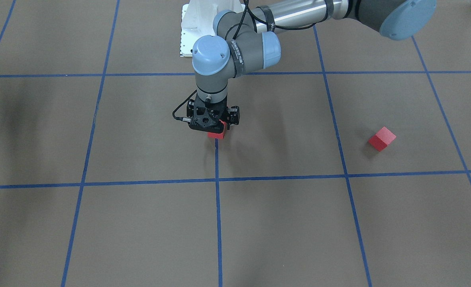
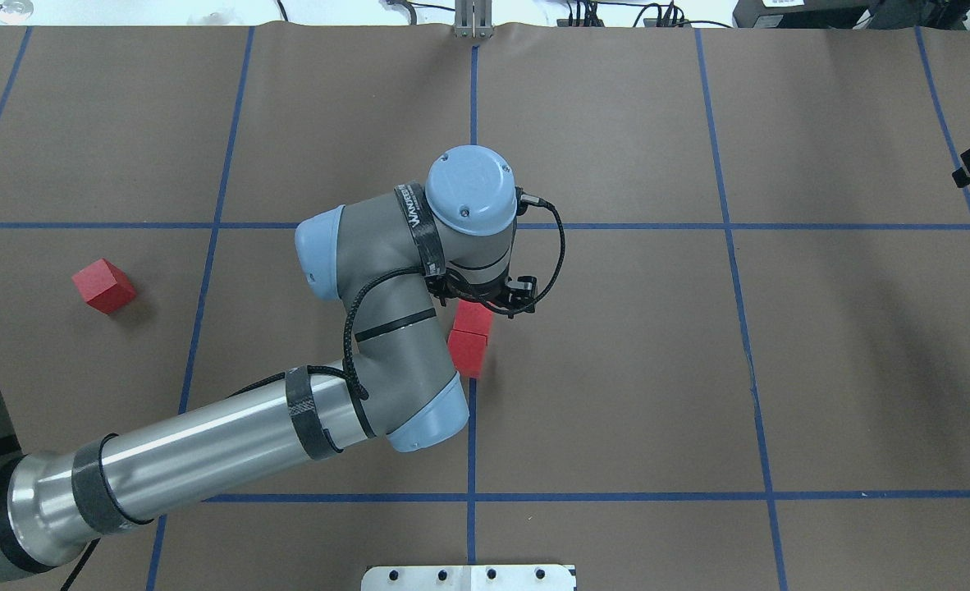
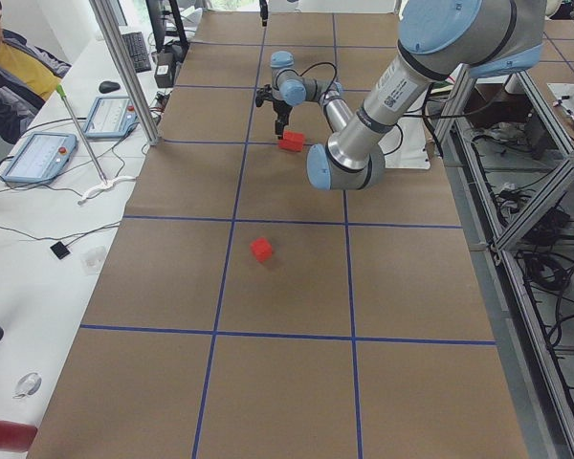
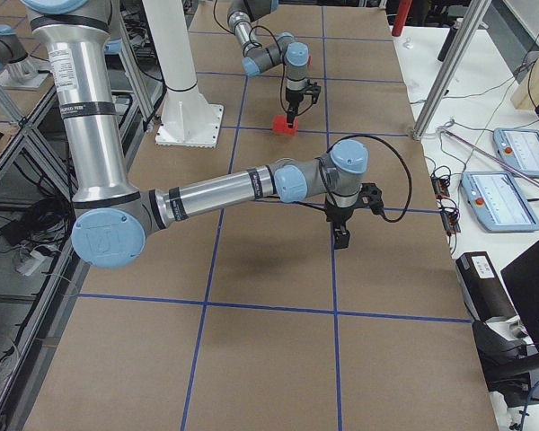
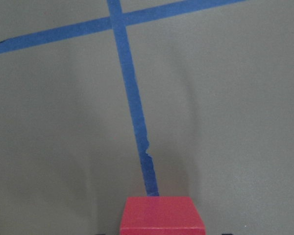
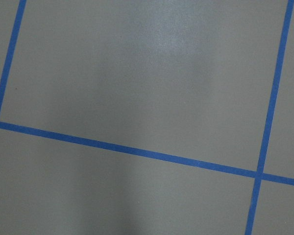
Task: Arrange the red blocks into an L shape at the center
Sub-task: 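Open the left gripper and withdraw it from the cube pair, then move the left gripper to the far red cube and grasp it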
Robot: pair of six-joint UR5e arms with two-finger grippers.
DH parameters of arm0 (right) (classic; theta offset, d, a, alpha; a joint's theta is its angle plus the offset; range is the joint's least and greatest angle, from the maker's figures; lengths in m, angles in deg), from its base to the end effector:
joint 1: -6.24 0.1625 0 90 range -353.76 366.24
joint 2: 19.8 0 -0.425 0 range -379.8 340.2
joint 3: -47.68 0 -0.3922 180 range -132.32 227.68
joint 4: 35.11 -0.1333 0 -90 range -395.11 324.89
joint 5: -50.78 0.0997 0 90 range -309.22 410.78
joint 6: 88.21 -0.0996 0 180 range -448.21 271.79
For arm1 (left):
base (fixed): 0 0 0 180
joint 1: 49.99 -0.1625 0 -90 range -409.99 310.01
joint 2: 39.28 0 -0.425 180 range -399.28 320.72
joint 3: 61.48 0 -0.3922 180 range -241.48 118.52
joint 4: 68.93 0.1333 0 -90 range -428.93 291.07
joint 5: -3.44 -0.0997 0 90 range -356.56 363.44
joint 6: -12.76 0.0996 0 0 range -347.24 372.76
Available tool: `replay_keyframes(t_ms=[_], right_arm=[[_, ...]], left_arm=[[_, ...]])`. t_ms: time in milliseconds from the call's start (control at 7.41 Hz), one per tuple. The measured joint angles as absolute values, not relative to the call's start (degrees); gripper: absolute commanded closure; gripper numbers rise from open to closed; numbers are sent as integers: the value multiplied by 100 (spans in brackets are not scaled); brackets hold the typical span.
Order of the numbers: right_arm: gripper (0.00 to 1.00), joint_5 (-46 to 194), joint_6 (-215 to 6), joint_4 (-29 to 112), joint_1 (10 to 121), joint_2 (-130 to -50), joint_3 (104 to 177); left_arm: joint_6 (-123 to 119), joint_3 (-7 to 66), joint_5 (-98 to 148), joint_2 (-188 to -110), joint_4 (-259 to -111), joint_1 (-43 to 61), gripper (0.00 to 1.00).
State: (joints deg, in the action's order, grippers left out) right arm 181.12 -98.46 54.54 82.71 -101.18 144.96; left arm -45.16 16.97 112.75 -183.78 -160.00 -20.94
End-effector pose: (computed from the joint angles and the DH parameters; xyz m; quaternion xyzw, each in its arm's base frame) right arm -0.0636 -0.5585 0.5202 0.0595 -0.3614 -0.0753 0.9275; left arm 0.6245 -0.4617 0.1404 0.0540 0.3972 0.0870 0.9120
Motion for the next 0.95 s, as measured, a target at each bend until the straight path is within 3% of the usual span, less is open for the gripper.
replay_keyframes(t_ms=[270,675,945], right_arm=[[1,18112,-9844,5454,8271,-10117,14479],[1,18113,-9862,5454,8271,-10114,14471],[1,18113,-9876,5451,8271,-10116,14472]], left_arm=[[-4297,2273,11567,-17844,-15989,-1763,0],[-2500,3607,12069,-15985,-16052,-805,0],[-717,3869,12285,-15036,-16110,-47,0]])
